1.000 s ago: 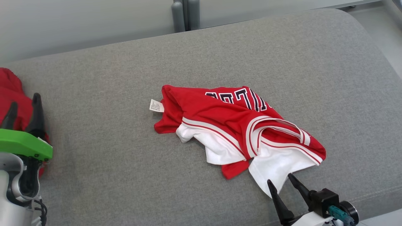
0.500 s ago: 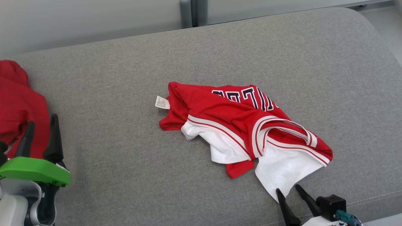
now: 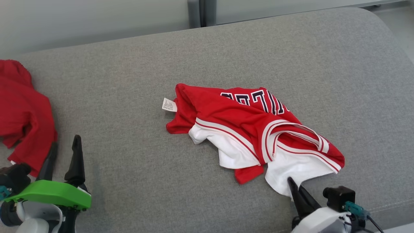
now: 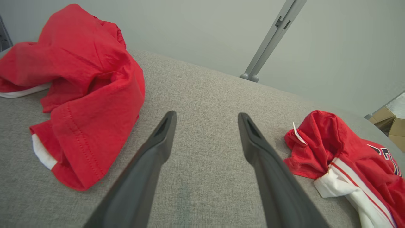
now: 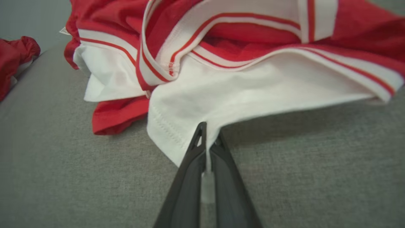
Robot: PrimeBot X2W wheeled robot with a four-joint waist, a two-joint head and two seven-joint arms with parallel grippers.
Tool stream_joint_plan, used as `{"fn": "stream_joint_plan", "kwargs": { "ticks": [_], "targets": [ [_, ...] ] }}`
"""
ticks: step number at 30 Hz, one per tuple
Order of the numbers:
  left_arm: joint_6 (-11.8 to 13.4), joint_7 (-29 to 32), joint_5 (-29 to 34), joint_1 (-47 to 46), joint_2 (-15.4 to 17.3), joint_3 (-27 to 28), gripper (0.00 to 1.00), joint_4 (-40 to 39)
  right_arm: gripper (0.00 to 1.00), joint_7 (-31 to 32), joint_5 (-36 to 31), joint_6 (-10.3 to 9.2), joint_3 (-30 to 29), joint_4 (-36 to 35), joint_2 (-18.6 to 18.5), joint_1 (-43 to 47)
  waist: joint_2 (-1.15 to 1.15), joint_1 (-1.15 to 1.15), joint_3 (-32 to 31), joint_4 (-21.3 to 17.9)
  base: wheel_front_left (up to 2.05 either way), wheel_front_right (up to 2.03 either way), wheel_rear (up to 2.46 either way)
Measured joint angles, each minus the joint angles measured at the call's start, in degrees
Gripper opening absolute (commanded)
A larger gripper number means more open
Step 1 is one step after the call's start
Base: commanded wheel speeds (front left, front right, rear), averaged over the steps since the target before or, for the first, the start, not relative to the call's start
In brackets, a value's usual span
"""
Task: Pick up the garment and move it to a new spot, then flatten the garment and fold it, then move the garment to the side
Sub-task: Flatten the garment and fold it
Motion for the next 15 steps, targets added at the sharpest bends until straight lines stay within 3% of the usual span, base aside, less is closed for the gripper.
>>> {"fn": "stream_joint_plan", "kwargs": {
  "ticks": [10, 15],
  "targets": [
    [0.5, -0.6, 0.1, 2.1, -3.4, -1.6, 1.00, -0.5, 0.00, 3.5, 2.1, 1.37, 8.7, -14.2, -0.5, -9.0, 0.00, 0.00, -2.1, 0.6, 0.00, 0.00, 0.00],
    [0.5, -1.0, 0.5, 2.1, -5.0, -3.3, 1.00, -0.3, 0.00, 9.2, 9.5, 1.38, 17.0, -25.3, -1.0, -16.1, 0.00, 0.00, -3.9, 0.9, 0.00, 0.00, 0.00]
  ]
}}
